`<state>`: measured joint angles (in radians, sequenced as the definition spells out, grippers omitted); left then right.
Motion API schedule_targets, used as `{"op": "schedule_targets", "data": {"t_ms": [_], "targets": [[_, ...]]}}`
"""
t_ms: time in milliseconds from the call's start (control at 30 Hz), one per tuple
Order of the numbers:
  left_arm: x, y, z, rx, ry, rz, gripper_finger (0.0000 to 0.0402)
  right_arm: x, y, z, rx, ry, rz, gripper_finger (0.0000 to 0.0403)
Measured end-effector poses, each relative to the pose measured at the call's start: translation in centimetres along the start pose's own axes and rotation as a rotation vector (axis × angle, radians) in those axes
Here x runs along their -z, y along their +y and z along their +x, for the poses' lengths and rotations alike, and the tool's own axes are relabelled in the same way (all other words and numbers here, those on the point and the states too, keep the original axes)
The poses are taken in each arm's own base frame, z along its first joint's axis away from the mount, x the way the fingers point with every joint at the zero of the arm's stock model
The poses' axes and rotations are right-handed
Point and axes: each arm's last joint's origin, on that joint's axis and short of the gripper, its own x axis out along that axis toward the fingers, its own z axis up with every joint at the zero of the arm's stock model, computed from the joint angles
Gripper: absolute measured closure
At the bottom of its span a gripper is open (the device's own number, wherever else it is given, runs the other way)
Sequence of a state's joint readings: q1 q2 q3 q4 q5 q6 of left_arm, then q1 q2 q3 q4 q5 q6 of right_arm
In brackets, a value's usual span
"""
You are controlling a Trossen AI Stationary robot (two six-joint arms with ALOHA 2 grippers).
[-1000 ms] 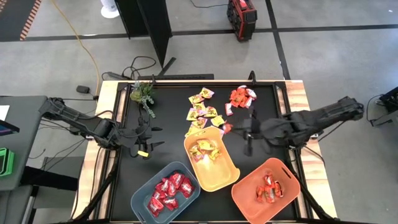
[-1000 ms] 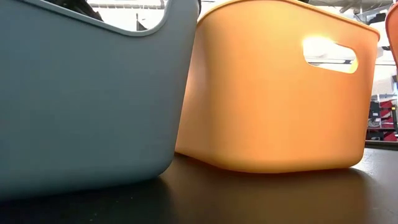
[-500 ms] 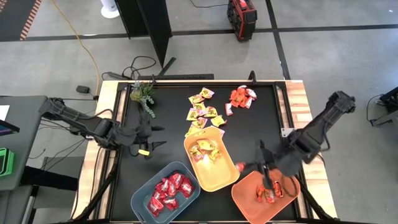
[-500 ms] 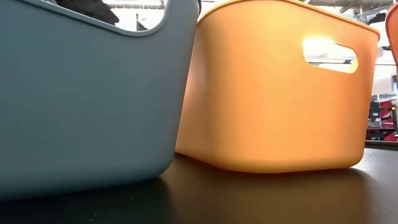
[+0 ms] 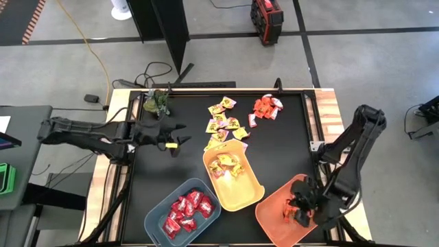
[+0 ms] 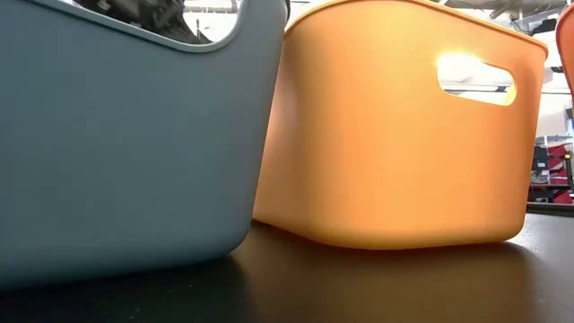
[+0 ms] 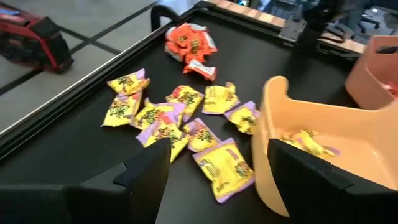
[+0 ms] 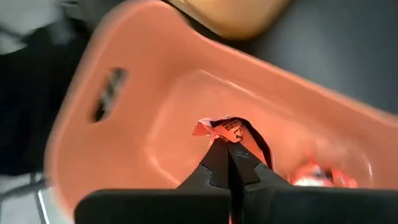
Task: Sort candy
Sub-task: Put the orange chocolate into the orange bin
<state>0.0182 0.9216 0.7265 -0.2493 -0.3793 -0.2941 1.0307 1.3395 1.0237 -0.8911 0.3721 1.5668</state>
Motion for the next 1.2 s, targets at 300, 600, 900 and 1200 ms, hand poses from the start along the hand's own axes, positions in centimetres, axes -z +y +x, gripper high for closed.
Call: {"op": "schedule_targets", "data": {"t_ms": [300,600,900,1200], "targets": [[-1.3,3.1,4.1,0.037,0.099,-0.025,0.0138,-1.1,0.1,4.1,0.177,0.088,0.1,0.0249],[-4.5,6.7,11.2,-0.008,0.393,0.2,0.0139,-5.6,-0.3,2.9,0.078,0.062,-0.075,0.012],[-4.5,11.5,19.8,-0.035,0.673,0.334,0.0139,-10.0,-1.8,1.0,0.098,-0.135,-0.205,0.0118],[-5.7,13.7,23.7,-0.025,0.733,0.226,0.0139,-10.5,-2.0,1.2,0.118,-0.137,-0.268,0.0117]]}}
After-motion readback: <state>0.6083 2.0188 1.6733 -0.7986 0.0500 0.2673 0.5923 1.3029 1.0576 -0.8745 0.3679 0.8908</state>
